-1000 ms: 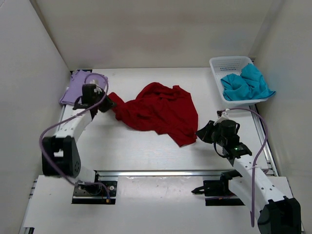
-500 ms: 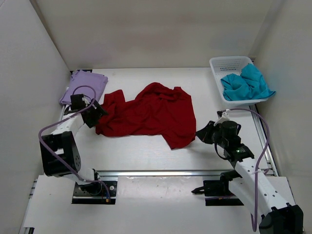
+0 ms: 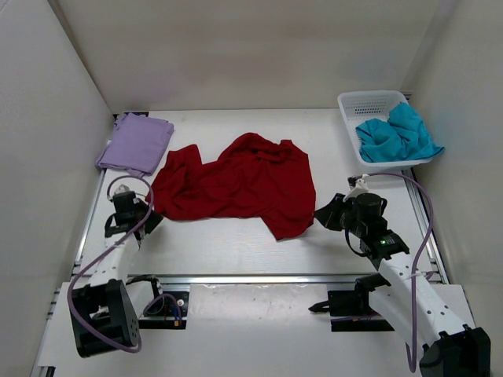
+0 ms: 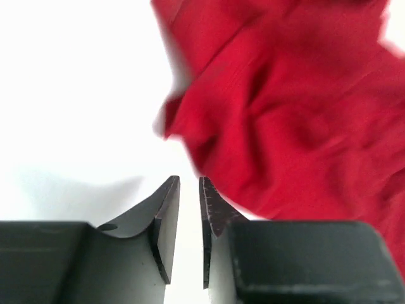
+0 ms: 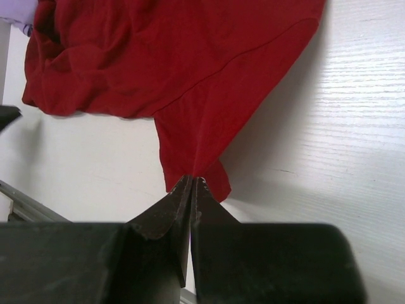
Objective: Fold and stack the t-shirts
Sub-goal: Flatten out the tshirt
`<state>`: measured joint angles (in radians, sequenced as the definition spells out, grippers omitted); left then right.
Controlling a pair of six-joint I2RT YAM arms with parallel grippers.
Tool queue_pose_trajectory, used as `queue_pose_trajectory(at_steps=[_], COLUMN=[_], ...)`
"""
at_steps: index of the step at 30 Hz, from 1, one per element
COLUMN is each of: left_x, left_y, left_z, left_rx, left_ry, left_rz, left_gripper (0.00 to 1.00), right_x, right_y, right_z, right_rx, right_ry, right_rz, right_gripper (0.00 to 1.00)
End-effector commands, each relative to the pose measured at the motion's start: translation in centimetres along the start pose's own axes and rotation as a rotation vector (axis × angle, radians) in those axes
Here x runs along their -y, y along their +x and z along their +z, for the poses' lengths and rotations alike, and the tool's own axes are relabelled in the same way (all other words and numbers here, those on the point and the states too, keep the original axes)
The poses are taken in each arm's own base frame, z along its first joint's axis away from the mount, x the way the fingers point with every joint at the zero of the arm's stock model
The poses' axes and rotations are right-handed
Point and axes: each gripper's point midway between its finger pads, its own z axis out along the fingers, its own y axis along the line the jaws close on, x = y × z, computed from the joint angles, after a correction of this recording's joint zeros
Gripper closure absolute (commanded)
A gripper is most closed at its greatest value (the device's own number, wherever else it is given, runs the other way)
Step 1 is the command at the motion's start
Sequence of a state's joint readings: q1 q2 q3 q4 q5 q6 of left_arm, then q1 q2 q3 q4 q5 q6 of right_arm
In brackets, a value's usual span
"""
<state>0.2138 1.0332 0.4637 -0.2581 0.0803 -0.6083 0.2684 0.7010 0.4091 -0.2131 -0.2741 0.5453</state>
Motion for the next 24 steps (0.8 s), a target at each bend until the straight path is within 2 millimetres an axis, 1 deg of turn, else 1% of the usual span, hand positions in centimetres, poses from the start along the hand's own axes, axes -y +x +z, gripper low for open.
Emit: queue_pose_trajectory(at_steps=[1, 2, 3, 4, 5, 6, 7, 9, 10, 11, 12, 13, 14, 16, 19, 22, 23, 24], left_x=[0.3, 0.1, 0.3, 0.1, -0.4, -0.1, -0.2, 0.5, 1.0, 1.1, 1.5, 1.8, 2.0, 2.4, 2.7, 1.9, 1.9, 1.6], left_y=[-0.2, -0.3, -0.2, -0.4, 0.0, 0.0, 0.0, 0.1, 0.0, -0.1, -0.1, -0.2, -0.5, -1.0, -1.6, -1.8, -2.2, -2.0], left_z=[-0.6, -0.7, -0.7, -0.8, -0.5, -0.4, -0.2, 0.0, 0.1, 0.1, 0.2, 0.1, 0.2, 0.3, 0.6, 1.0, 0.9, 0.9], left_rx=[0.077, 0.093, 0.109, 0.122, 0.119, 0.123, 0.122, 0.130, 0.141, 0.156, 0.161, 0.168, 0.174, 0.194, 0.201, 0.210, 0.218, 0.213], left_ry=[0.025, 0.034, 0.053, 0.049, 0.043, 0.061, 0.064, 0.121, 0.145, 0.149, 0.165, 0.171, 0.175, 0.185, 0.185, 0.142, 0.138, 0.128], left_rz=[-0.077, -0.100, -0.100, -0.116, -0.139, -0.145, -0.166, -0.209, -0.236, -0.268, -0.277, -0.297, -0.326, -0.359, -0.392, -0.390, -0.387, -0.384], left_gripper=[0.71, 0.66, 0.54, 0.46, 0.43, 0.40, 0.39, 0.42, 0.45, 0.50, 0.52, 0.57, 0.62, 0.66, 0.64, 0.58, 0.58, 0.57], right_x=[-1.2, -1.2, -1.2, -1.1, -1.3, -1.3, -1.4, -1.4, -1.2, -1.3, -1.4, -1.2, -1.4, -1.2, -1.3, -1.3, -1.5, -1.4], right_y=[-1.5, -1.5, -1.6, -1.1, -1.0, -1.2, -0.9, -0.7, -0.4, -0.8, -0.7, -0.4, -0.5, -0.4, 0.0, -0.4, -0.2, -0.4], right_z=[0.0, 0.0, 0.0, 0.1, 0.1, 0.1, 0.1, 0.1, 0.3, 0.3, 0.3, 0.3, 0.3, 0.4, 0.5, 0.4, 0.4, 0.4], right_rx=[0.053, 0.058, 0.066, 0.054, 0.048, 0.060, 0.048, 0.041, 0.034, 0.039, 0.041, 0.031, 0.038, 0.033, 0.019, 0.031, 0.020, 0.030], right_ry=[-0.043, -0.043, -0.046, -0.047, -0.052, -0.051, -0.060, -0.057, -0.061, -0.059, -0.066, -0.065, -0.071, -0.063, -0.070, -0.071, -0.077, -0.076], right_rz=[-0.034, -0.030, -0.030, -0.024, -0.030, -0.029, -0.034, -0.024, -0.026, -0.027, -0.026, -0.027, -0.027, -0.015, -0.020, -0.021, -0.018, -0.020], right_gripper=[1.00, 1.00, 1.00, 1.00, 1.00, 1.00, 0.99, 1.00, 1.00, 1.00, 1.00, 1.00, 1.00, 1.00, 1.00, 1.00, 1.00, 1.00])
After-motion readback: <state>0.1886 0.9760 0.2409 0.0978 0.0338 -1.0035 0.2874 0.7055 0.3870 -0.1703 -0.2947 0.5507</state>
